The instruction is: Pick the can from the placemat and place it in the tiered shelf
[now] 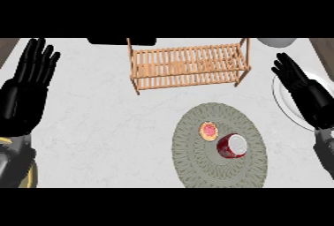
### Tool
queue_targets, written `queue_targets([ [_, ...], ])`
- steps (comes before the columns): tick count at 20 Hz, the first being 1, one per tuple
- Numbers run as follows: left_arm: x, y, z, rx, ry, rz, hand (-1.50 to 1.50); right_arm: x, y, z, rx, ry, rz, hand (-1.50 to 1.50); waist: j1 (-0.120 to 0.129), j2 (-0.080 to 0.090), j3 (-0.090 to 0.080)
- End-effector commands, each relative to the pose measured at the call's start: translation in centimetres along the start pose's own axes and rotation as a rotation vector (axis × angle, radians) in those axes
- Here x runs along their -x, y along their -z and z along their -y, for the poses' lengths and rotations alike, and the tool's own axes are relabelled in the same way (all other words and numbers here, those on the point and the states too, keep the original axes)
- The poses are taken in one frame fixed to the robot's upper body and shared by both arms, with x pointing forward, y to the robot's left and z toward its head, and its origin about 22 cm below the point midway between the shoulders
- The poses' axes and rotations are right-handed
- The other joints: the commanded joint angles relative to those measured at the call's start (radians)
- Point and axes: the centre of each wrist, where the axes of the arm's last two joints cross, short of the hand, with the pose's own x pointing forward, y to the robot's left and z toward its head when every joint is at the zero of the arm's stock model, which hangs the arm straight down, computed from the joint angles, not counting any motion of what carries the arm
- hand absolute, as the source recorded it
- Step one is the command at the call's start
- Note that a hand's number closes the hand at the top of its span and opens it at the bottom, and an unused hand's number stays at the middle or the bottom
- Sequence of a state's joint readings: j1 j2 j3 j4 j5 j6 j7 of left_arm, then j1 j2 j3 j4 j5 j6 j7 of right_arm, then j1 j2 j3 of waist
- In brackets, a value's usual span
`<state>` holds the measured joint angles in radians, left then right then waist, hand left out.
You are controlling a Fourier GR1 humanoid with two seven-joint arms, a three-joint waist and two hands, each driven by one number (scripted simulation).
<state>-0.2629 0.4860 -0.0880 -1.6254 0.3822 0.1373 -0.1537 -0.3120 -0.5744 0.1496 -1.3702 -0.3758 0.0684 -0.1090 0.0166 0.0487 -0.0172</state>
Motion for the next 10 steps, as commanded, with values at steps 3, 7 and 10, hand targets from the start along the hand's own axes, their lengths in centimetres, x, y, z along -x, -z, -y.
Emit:
queue_targets([
  [3, 5.5, -5.2, -2.9, -0.131, 0.015, -0.420, 0.00, -0.4, -2.5, 2.7, 0.300, -0.117, 0.001, 1.50, -0.061, -0.054, 0.015],
  [7, 9.2, -10.7, -3.3, -0.241, 0.003, -0.715, 0.00, 2.8, -9.8, 10.0, 0.537, -0.512, -0.392, 1.50, -0.159, -0.017, -0.006],
  [10, 10.0, -12.9, -3.2, -0.243, -0.040, -0.865, 0.00, 5.8, -12.6, 6.7, 0.770, -0.230, -0.455, 1.50, -0.114, -0.060, 0.015],
])
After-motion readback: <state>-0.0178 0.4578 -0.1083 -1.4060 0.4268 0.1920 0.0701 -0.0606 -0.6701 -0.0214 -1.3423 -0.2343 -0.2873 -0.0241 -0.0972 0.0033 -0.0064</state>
